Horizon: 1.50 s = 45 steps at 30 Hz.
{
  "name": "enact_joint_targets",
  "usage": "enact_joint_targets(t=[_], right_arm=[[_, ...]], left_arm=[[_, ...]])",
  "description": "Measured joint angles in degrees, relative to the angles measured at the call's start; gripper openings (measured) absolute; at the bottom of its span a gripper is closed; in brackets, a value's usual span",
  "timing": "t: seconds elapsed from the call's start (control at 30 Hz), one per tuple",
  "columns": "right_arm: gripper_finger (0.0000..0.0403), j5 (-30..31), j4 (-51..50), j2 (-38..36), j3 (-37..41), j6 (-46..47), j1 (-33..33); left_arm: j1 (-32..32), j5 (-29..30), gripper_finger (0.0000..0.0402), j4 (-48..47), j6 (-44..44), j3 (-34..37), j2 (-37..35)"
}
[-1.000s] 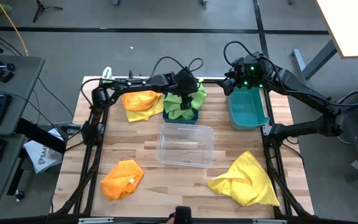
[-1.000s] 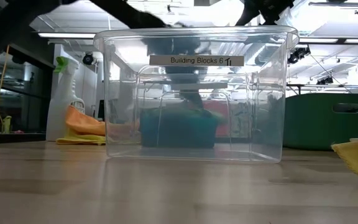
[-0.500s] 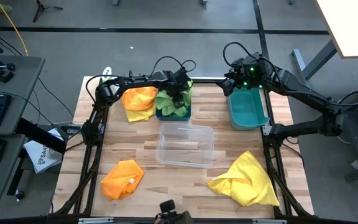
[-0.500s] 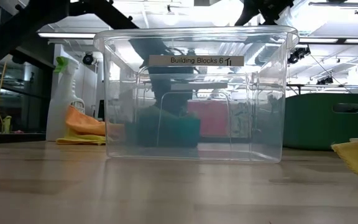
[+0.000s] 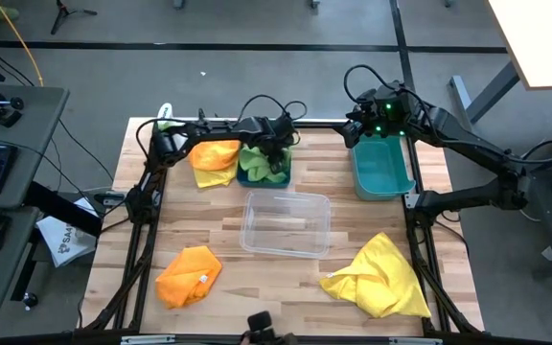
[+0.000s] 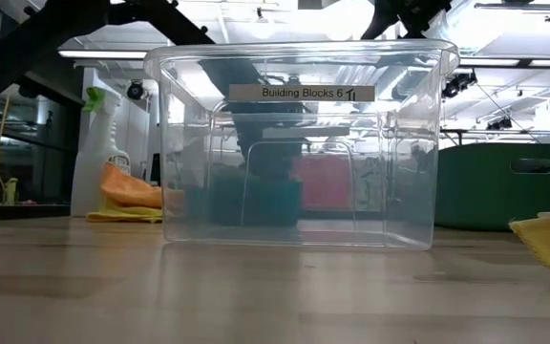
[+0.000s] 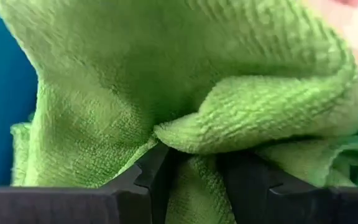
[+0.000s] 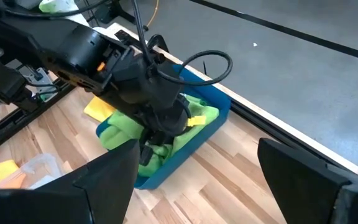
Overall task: Sort microfiber towel by color & place in baskets
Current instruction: Put the green microfiber cloth into the blue bin
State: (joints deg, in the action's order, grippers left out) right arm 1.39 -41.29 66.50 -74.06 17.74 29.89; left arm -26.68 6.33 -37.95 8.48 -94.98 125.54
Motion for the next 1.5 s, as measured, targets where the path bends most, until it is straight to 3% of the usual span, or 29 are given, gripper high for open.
enact_joint_targets(t=[0.43, 0.57, 0.63, 0.73, 0.8, 0.9, 1.0, 1.27, 1.5], right_arm=[[0.0321, -0.05, 0.03, 0.00, 0.00, -1.27, 0.00], [0.0321, -0.05, 0.21, 0.00, 0.00, -1.27, 0.00], [0.0321, -0.01, 0.23, 0.00, 0.00, -0.72, 0.00], [0.0321, 1.50, 0.21, 0.00, 0.00, 1.59, 0.00], [0.0321, 1.71, 0.21, 0.00, 0.00, 1.65, 0.00], [0.0321, 2.27, 0.23, 0.00, 0.00, 1.42, 0.02], [0.0321, 4.24, 0.23, 0.00, 0.00, 1.32, 0.11], [0.0321, 5.70, 0.25, 0.00, 0.00, 1.31, 0.11], [0.0321, 5.70, 0.25, 0.00, 0.02, 1.38, 0.11]], left_arm=[[-0.18, 2.34, 0.0120, -1.63, 3.03, -3.39, -13.19], [-1.62, -7.69, 0.0120, 5.06, -0.33, -3.34, -13.73], [-2.00, -9.89, 0.0120, 10.33, -5.72, -3.37, -12.63], [-1.35, -4.42, 0.0120, 10.96, -14.19, -3.43, -10.51], [-0.56, -3.98, 0.0120, 9.13, -17.44, -3.26, -9.18], [1.36, -2.52, 0.0120, 9.65, -19.42, -3.23, -8.85], [3.41, 2.68, 0.0119, 10.78, -19.95, -3.43, -9.19], [7.29, 12.29, 0.0119, 11.09, -9.62, -3.41, -6.76], [7.54, 11.20, 0.0119, 10.98, -5.42, -3.32, -3.08]])
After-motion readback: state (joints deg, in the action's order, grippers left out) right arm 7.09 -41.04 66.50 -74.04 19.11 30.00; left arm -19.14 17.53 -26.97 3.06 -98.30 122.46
